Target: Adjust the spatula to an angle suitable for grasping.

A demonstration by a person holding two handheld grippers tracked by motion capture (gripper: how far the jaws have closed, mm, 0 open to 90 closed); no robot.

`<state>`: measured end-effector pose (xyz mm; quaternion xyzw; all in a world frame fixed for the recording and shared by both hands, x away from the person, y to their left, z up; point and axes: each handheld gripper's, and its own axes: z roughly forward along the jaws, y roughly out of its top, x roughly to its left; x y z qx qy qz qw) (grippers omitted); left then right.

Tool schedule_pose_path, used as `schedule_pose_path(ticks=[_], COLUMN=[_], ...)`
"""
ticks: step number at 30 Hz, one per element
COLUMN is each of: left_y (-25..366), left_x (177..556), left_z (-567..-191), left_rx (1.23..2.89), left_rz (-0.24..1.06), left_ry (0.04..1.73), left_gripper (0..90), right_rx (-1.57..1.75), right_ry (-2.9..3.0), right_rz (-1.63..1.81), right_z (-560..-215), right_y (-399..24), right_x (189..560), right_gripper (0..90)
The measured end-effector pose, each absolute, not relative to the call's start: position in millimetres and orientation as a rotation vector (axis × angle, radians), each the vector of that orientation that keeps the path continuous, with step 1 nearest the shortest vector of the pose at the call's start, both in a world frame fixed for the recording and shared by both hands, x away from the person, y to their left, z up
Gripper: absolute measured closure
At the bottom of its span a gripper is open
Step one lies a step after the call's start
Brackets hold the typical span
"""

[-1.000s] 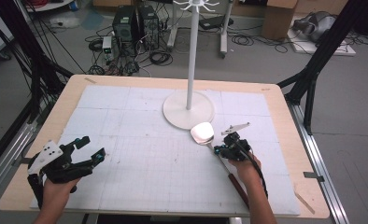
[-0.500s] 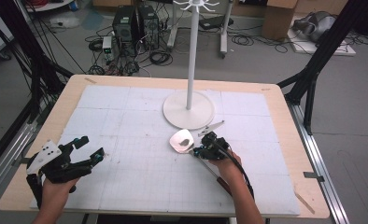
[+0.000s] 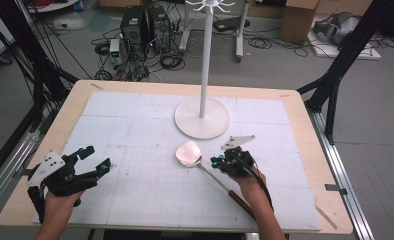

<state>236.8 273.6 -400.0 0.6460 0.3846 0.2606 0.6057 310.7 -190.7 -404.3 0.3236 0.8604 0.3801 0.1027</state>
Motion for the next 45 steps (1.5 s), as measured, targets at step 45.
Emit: schedule_pose_path(ticks=[45], left_y=[267], left_x=[239], left_z=[-402], left_rx=[1.514], left_rz=[0.6], left_ry=[0.891], left_gripper=[22.7], right_rx=[1.286], right_ry=[2.364], right_rz=[0.755], right_z=[-429], right_y=[-294], right_x=[252], right_gripper=[89.7])
